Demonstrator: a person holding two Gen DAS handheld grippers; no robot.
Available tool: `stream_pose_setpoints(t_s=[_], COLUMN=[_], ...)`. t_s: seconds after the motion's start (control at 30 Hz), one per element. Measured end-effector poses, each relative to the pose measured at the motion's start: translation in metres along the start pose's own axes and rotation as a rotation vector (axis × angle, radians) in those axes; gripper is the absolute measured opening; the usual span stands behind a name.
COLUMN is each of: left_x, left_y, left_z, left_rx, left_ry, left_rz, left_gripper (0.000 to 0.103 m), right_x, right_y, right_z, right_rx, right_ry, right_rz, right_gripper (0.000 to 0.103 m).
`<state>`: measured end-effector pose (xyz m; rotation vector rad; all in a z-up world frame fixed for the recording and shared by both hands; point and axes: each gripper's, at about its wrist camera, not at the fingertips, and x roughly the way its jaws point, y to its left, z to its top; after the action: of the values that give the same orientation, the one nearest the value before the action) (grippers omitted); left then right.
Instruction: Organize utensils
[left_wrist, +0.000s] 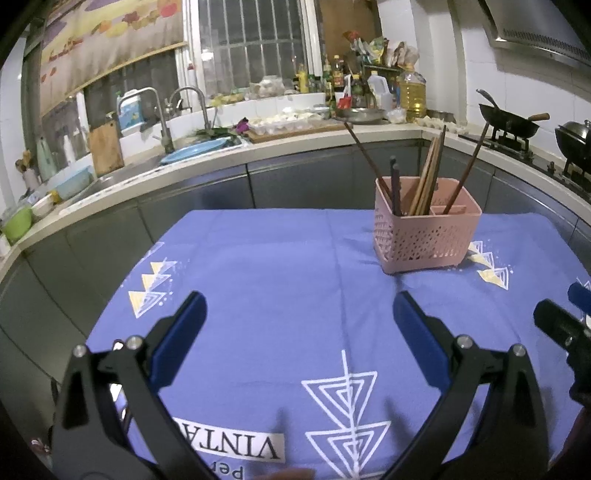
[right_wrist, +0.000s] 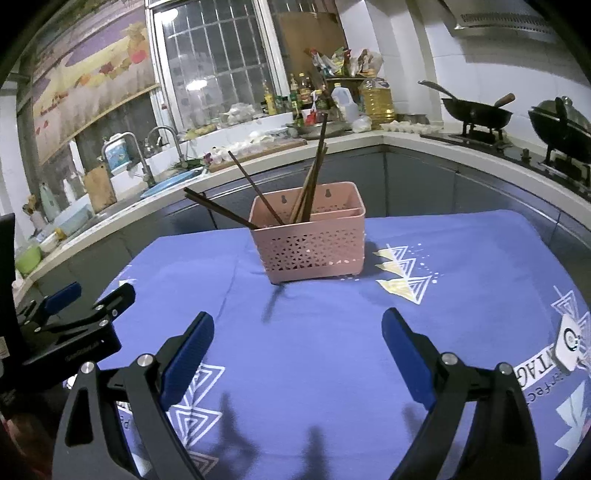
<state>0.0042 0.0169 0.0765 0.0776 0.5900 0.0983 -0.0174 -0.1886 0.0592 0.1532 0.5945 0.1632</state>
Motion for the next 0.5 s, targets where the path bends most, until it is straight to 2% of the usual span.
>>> stream_pose_setpoints(t_s=[0.27, 0.5], left_x=[0.0070, 0.0108], left_y=[0.0073, 0.0077], left_z=[-0.0043, -0.0043], left_rx=[-0.016, -0.020], left_ry=[0.025, 0.037], left_rz=[0.019, 0.029], left_gripper=[0.097, 0.097], right_x=[0.0060, 0.0093], right_y=[-0.0005, -0.0001], right_z=[-0.0014, -0.0013], right_rx=[-0.021, -0.048], right_ry=[0.033, 0.046], right_rz=[-0.079, -0.110], right_gripper=[0.091, 0.091])
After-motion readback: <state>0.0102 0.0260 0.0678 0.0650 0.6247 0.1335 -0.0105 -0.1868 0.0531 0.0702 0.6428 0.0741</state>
